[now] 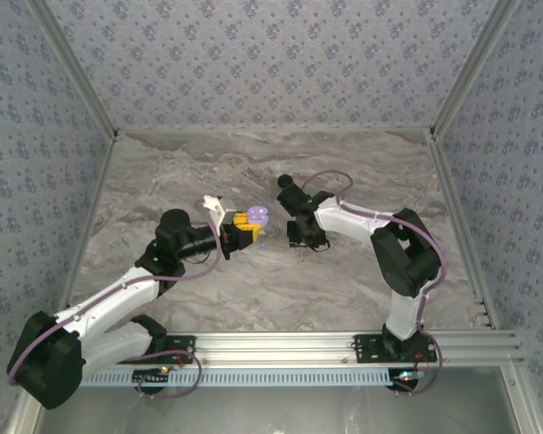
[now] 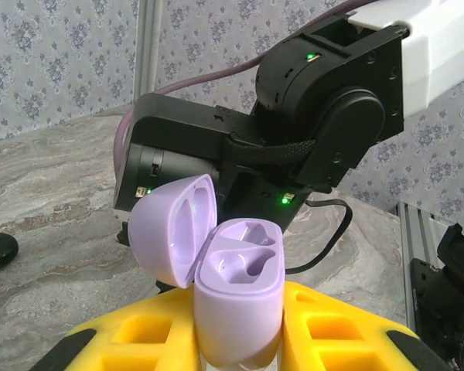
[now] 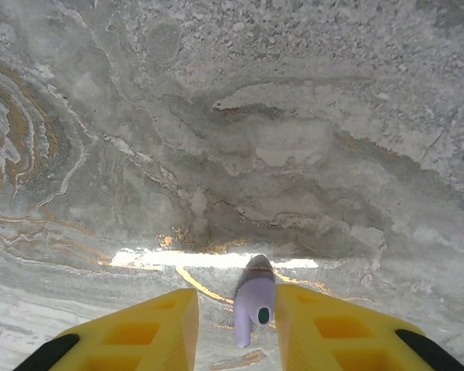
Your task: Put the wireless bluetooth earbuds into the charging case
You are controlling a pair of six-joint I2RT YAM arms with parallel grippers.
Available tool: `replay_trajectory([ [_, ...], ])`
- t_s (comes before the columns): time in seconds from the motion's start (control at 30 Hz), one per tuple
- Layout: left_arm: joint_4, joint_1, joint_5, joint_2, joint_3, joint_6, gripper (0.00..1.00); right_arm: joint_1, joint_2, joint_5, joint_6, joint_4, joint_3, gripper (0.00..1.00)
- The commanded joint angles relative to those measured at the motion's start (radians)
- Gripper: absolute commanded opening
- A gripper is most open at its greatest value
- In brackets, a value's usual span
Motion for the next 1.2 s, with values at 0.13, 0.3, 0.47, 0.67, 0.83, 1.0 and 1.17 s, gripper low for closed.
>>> replay_trajectory([
  [0.13,0.017,-0.004,0.006,-0.012,0.009,0.018,0.25,0.007,0.037,0.019,-0.015,-0.052,0.027,0.31],
  [0.3,0.018,-0.005,0.006,-0.01,0.009,0.018,0.25,0.006,0.054,0.017,-0.025,-0.054,0.03,0.3],
  [0.47,0.017,-0.007,0.004,-0.012,0.009,0.017,0.25,0.007,0.076,0.012,-0.03,-0.057,0.038,0.27],
  [0.67,0.014,-0.006,0.003,-0.01,0.009,0.019,0.25,0.007,0.093,0.014,-0.035,-0.062,0.039,0.25],
  [0.83,0.014,-0.006,0.001,-0.01,0.011,0.019,0.25,0.007,0.107,0.011,-0.037,-0.062,0.039,0.21],
  [1.0,0.009,-0.006,-0.002,-0.005,0.014,0.02,0.25,-0.001,0.088,0.006,-0.036,-0.049,0.026,0.19],
  [1.17,0.011,-0.016,-0.014,0.028,0.017,0.017,0.25,-0.03,0.019,-0.019,-0.04,0.01,-0.019,0.19],
])
